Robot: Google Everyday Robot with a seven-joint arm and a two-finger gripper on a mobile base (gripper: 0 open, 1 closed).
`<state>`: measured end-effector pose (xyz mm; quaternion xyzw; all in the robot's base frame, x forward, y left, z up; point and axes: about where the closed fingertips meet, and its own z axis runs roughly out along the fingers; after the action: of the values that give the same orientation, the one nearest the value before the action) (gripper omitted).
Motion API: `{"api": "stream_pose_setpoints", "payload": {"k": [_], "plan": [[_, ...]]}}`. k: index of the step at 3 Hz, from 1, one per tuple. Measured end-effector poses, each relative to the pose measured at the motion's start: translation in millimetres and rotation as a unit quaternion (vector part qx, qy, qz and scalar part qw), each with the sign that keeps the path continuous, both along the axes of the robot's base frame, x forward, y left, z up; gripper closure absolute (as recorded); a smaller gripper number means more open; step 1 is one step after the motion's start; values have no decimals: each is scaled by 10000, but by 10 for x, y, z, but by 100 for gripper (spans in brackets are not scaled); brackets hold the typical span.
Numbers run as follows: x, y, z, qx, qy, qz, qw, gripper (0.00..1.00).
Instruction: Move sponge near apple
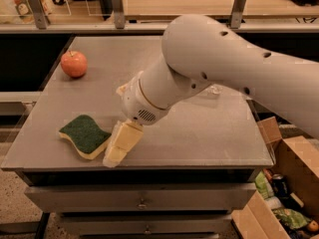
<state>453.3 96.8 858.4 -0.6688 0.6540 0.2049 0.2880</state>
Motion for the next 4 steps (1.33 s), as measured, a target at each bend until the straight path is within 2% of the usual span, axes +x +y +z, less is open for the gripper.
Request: {"api": "stream_pose_setpoints", "payload": {"k": [1,2,4], "plan": [[97,73,-169,344,302,-73,9989,0],[102,188,-267,683,429,44,9967,0],[71,425,-311,1011,301,477,9933,0]]}}
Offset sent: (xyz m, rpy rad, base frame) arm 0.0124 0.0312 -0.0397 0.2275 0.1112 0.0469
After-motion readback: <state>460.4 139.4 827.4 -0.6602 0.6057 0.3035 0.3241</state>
